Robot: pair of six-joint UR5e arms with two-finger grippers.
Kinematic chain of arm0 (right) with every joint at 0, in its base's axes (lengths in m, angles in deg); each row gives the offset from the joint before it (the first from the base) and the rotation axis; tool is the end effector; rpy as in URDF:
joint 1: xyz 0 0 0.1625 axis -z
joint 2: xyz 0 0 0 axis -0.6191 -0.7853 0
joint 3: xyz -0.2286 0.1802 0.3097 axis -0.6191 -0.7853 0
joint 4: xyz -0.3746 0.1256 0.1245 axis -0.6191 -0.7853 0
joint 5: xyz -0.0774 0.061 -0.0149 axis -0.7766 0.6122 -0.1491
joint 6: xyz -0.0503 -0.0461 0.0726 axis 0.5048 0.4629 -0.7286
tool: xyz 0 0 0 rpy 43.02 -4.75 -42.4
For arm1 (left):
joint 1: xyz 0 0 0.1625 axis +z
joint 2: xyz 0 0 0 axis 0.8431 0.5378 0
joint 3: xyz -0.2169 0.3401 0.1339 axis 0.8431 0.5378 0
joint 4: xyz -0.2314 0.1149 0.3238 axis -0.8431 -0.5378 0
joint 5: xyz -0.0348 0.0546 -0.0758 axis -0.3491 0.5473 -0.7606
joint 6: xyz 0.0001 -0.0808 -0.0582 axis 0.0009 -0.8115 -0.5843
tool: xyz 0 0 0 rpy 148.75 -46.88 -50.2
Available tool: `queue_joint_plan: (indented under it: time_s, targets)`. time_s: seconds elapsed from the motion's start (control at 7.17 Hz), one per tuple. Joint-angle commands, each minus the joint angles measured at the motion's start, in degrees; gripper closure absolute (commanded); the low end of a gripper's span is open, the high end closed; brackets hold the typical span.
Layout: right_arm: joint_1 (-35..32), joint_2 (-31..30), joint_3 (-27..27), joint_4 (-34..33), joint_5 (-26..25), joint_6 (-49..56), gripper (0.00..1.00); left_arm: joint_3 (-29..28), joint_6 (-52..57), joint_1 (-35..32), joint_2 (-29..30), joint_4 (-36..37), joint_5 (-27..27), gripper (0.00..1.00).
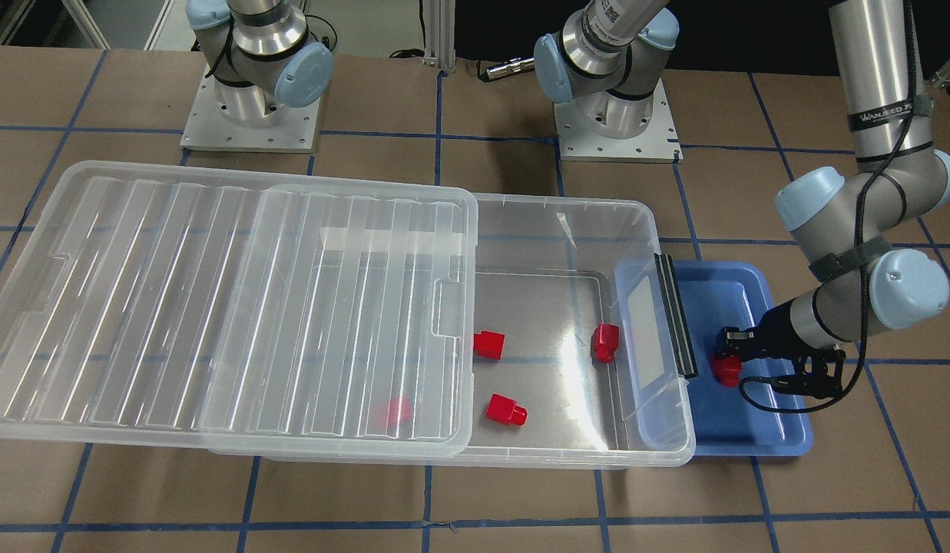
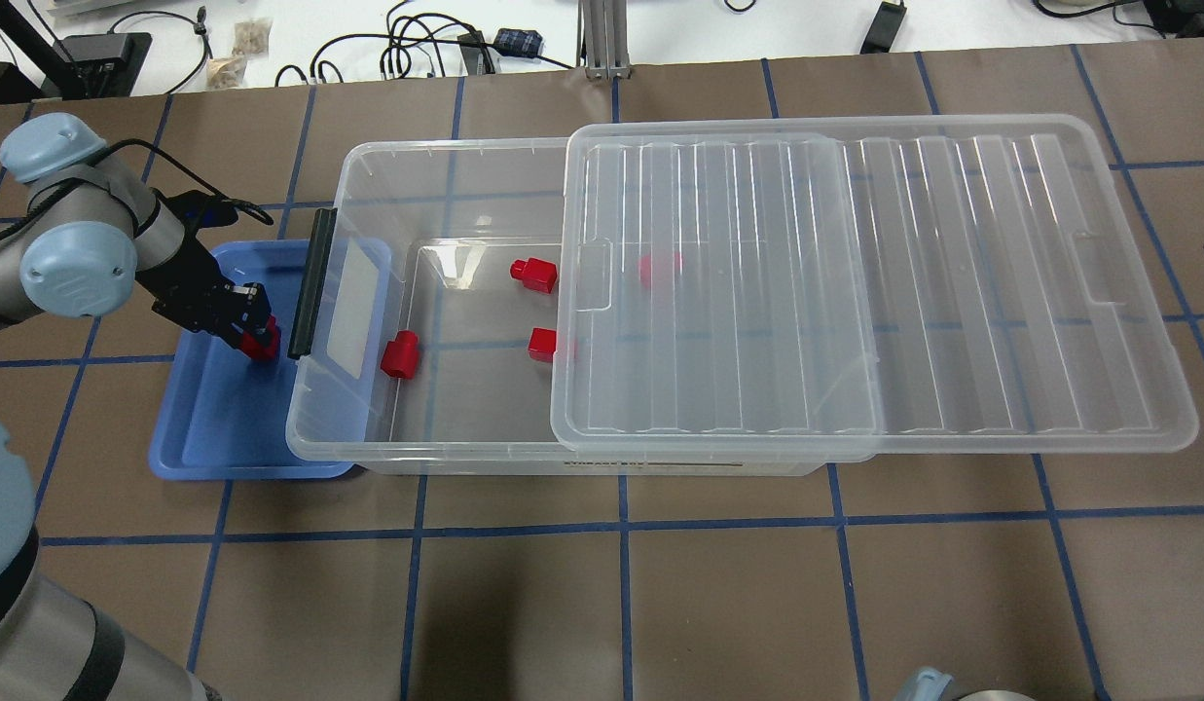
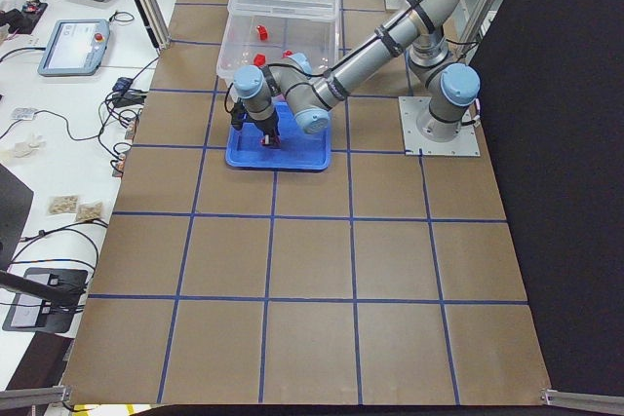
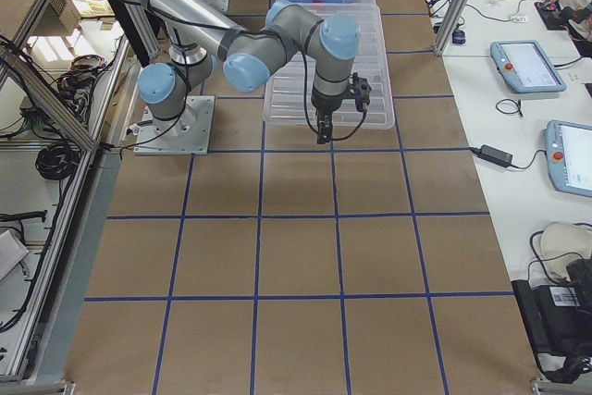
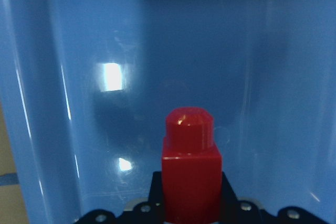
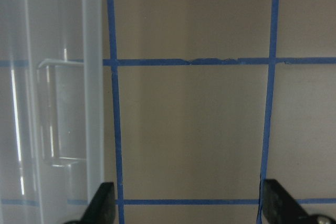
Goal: Place red block in blue tray from box
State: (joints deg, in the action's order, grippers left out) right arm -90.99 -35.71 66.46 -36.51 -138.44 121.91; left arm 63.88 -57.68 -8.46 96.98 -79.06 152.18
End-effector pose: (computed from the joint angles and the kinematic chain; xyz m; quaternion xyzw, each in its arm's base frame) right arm -0.2183 -0.5043 0.3963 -0.0026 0.9997 0.0247 0.0081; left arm 0.1106 -0.5828 0.1974 -0.0222 -0.9955 -0.0744 0.0545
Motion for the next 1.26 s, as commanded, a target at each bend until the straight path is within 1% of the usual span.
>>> queue_joint_plan:
  time_s: [0.0,0.14,0.28,0.42,0.56,0.7,0.84,0.98,1.12]
  targets:
    - [0.18,1.37,5.79,-8.13,0.09,0.62,0.00,-0.09,-0.18,0.01,-0.72,-0.35,0.06,0.00]
    - [0.18,1.37,6.68,-8.41,0.27,0.35,0.00,-1.22,-0.26,-0.52,-2.12,-2.18,0.23,0.00]
    - [-0.34,1.02,6.69,-8.42,0.18,0.18,0.00,-3.75,-0.44,-0.78,-4.22,-3.33,0.49,0.00]
    - [-0.61,0.85,6.69,-8.33,1.40,-0.09,0.00,-7.26,-0.53,-0.87,-6.24,-9.17,1.37,0.00]
    - [-0.61,0.84,6.78,-8.07,3.76,-1.05,0.00,-10.51,-0.79,-1.13,-9.05,-14.88,2.33,0.00]
    - [-0.70,1.02,6.78,-7.98,3.87,-1.06,0.00,-13.42,-2.36,-2.18,-12.04,-19.20,3.04,0.00]
    - [-1.22,1.02,6.95,-7.98,3.96,-1.40,0.00,-14.93,-4.11,-4.19,-14.59,-21.68,5.05,0.00]
    - [-2.62,1.02,7.04,-8.15,3.96,-3.32,0.00,-15.03,-6.74,-7.69,-17.14,-22.66,5.76,0.00]
    - [-3.59,1.02,7.13,-8.24,3.96,-3.86,0.00,-14.33,-14.51,-11.56,-17.95,-23.11,6.03,0.00]
